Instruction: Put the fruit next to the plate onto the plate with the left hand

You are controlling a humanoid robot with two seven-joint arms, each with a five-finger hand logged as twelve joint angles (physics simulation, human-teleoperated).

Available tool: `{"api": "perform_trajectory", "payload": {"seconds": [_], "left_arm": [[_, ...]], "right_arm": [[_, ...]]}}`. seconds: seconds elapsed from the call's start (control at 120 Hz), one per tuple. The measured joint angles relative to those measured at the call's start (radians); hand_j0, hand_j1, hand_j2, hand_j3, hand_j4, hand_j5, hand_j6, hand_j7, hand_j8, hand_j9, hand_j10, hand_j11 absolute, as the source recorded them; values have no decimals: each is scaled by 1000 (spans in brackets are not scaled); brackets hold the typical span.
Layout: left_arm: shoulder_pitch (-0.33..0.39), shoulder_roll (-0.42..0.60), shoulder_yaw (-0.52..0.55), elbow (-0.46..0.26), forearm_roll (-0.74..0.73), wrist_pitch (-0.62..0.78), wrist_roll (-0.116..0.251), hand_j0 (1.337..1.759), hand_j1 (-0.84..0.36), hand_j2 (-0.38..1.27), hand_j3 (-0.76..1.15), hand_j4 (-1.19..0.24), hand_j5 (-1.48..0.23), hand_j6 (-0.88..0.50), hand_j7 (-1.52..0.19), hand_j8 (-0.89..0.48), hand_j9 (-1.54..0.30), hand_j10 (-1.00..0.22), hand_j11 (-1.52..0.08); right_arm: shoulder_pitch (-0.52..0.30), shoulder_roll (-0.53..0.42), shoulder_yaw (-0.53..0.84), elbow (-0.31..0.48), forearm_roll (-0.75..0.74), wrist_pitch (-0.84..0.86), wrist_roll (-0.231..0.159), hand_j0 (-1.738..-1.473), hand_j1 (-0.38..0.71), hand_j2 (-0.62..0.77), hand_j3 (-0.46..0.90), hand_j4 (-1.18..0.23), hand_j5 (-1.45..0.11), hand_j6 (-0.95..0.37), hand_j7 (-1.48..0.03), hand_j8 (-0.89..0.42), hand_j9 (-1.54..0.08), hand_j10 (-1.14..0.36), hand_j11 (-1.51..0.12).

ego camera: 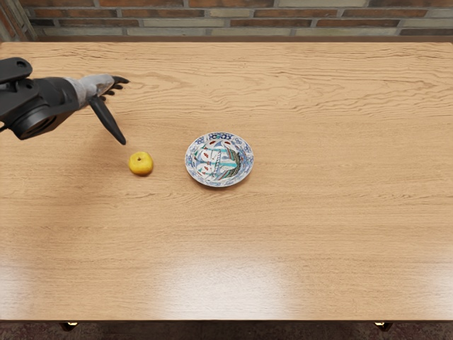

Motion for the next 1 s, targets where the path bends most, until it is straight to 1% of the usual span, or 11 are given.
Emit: {"api": "perform_trajectory", "payload": {"seconds": [0.05, 0.108, 0.167, 0.242, 0.383, 0.517, 0.675, 1.0], "left_arm": [[-8, 21, 23, -120, 32, 87, 0, 1658, 285, 11, 0, -55, -70, -55, -70, -55, -70, -55, -70], [-31, 16, 56, -219, 57, 174, 0, 1658, 277, 13, 0, -62, -79, -62, -79, -62, -79, -61, -79], [-42, 3, 94, -281, 77, 241, 0, 1658, 261, 16, 0, -75, -96, -75, -96, -75, -96, -75, -96], [-39, -23, 133, -322, 111, 288, 0, 1658, 231, 21, 0, -100, -129, -101, -129, -101, -129, -100, -128], [-29, -50, 185, -351, 141, 377, 0, 1658, 173, 31, 0, -149, -192, -150, -192, -150, -192, -149, -192], [-4, -51, 213, -358, 167, 418, 1, 1658, 100, 43, 0, -209, -271, -210, -271, -210, -271, -209, -271], [23, -41, 223, -360, 187, 435, 0, 1658, 47, 52, 0, -254, -328, -254, -328, -254, -328, -254, -328], [41, -39, 226, -360, 193, 440, 1, 1658, -109, 78, 0, -384, -498, -384, -498, -384, -498, -384, -498]], "right_arm": [[0, 0, 0, 0, 0, 0, 0, -1658, -330, -3, 0, -16, -21, -16, -21, -16, -21, -16, -21], [0, 0, 0, 0, 0, 0, 0, -1658, -330, -3, 0, -16, -21, -16, -21, -16, -21, -16, -21], [0, 0, 0, 0, 0, 0, 0, -1658, -330, -3, 0, -16, -21, -16, -21, -16, -21, -16, -21], [0, 0, 0, 0, 0, 0, 0, -1658, -330, -3, 0, -16, -21, -16, -21, -16, -21, -16, -21], [0, 0, 0, 0, 0, 0, 0, -1658, -330, -3, 0, -16, -21, -16, -21, -16, -21, -16, -21], [0, 0, 0, 0, 0, 0, 0, -1658, -330, -3, 0, -16, -21, -16, -21, -16, -21, -16, -21], [0, 0, 0, 0, 0, 0, 0, -1658, -330, -3, 0, -16, -21, -16, -21, -16, -21, -16, -21], [0, 0, 0, 0, 0, 0, 0, -1658, -330, -3, 0, -16, -21, -16, -21, -16, -21, -16, -21]]}}
